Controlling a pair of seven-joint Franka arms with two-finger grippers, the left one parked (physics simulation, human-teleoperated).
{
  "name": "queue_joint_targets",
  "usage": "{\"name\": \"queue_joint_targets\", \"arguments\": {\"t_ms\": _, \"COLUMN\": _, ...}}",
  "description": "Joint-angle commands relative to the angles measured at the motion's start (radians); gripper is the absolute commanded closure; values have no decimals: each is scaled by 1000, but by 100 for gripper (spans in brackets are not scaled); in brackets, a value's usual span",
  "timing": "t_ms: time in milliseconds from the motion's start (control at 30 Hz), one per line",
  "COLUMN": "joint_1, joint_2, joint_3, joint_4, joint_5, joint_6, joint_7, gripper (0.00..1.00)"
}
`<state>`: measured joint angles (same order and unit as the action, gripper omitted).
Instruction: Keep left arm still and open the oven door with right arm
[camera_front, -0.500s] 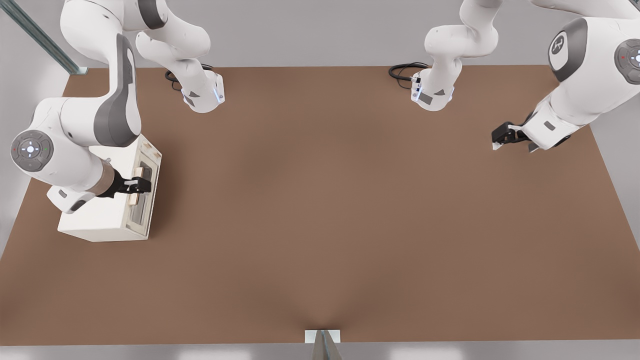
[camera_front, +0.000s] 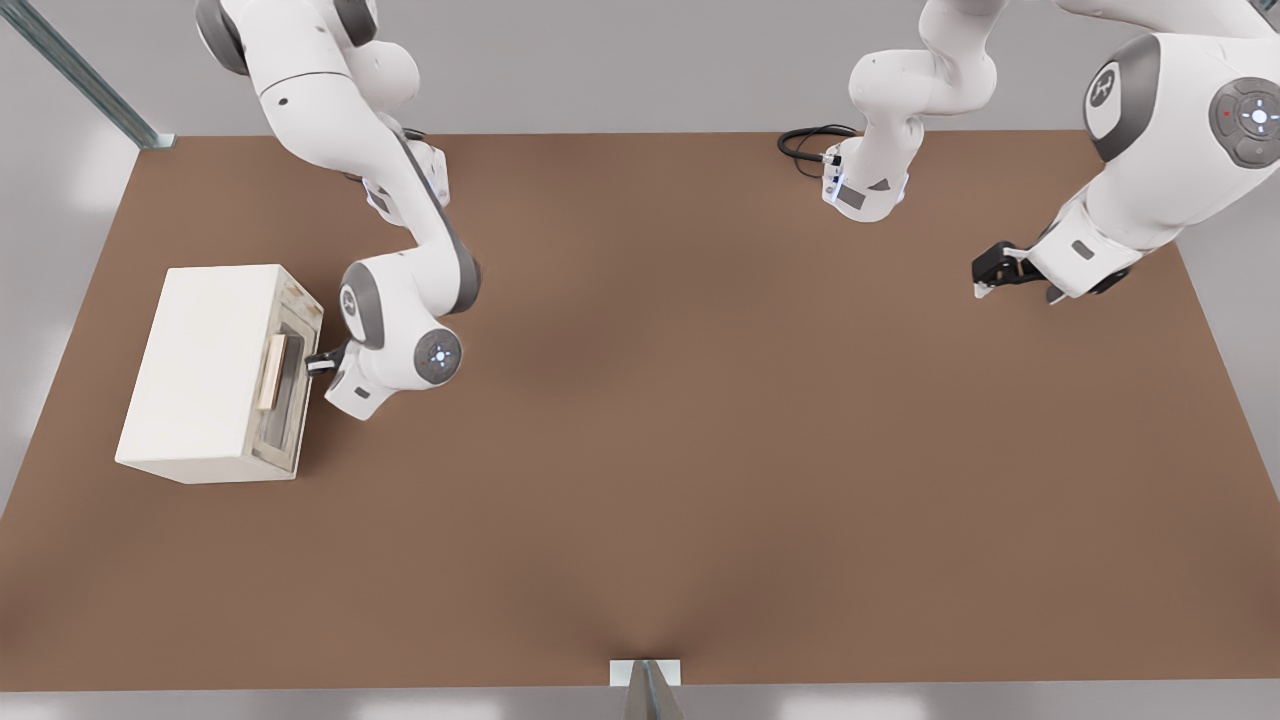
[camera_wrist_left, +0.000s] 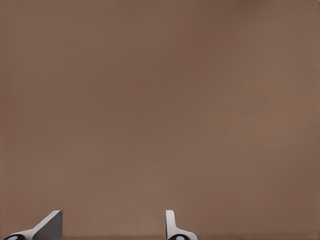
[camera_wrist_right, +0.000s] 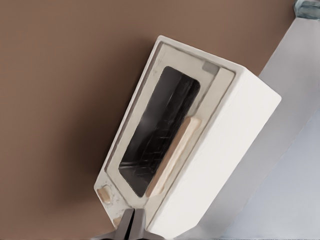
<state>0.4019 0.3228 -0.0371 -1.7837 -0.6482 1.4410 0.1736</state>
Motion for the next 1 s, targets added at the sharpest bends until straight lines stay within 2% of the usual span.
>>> {"name": "queue_joint_targets", "arguments": {"t_ms": 0, "joint_1": -2, "joint_2": -1, "joint_3": -18, "joint_4": -10, "joint_5": -48, "joint_6": -7, "joint_7": 454, "gripper": 79}}
{"name": "queue_joint_targets", "arguments": {"t_ms": 67, "joint_1": -5, "joint_2": 12, "joint_3": -53, "joint_4": -26, "joint_5": -71, "joint_6": 55, "joint_7": 454, "gripper": 79}}
{"name": "queue_joint_targets", "arguments": {"t_ms": 100, "joint_1": -6, "joint_2": 7, "joint_3": -58, "joint_4": -68, "joint_5": -146, "joint_6": 125, "joint_7": 463, "gripper": 79}}
{"name": "queue_joint_targets", "arguments": {"t_ms": 200, "joint_1": -8, "joint_2": 5, "joint_3": -61, "joint_4": -74, "joint_5": -223, "joint_6": 160, "joint_7": 448, "gripper": 79}}
{"name": "queue_joint_targets", "arguments": {"t_ms": 333, "joint_1": -35, "joint_2": 13, "joint_3": -82, "joint_4": -134, "joint_5": -238, "joint_6": 263, "joint_7": 442, "gripper": 79}}
{"name": "queue_joint_targets", "arguments": {"t_ms": 967, "joint_1": -91, "joint_2": -14, "joint_3": -87, "joint_4": -246, "joint_5": -261, "joint_6": 268, "joint_7": 359, "gripper": 79}}
